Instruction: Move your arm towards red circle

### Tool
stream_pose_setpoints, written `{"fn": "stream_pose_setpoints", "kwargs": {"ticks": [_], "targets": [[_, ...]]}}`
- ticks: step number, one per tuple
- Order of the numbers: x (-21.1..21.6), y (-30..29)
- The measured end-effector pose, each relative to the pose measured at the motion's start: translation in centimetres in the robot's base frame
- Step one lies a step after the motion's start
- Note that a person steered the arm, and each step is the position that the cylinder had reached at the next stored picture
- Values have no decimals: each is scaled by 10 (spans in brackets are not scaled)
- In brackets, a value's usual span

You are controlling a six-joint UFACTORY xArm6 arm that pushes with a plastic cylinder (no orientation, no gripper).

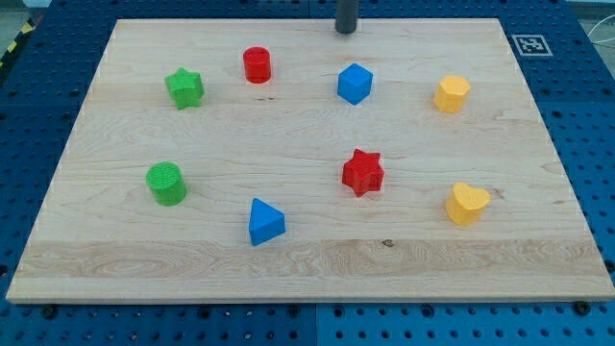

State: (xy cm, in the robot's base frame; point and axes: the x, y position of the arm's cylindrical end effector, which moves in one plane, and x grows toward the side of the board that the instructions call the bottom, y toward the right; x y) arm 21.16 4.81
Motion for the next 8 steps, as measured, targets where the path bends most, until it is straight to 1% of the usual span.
{"fn": "stream_pose_setpoints", "kwargs": {"ticks": [3,4,6,7,8], "targets": [[0,-15],[4,-29],[12,-40],[25,-51],[25,-51]]}}
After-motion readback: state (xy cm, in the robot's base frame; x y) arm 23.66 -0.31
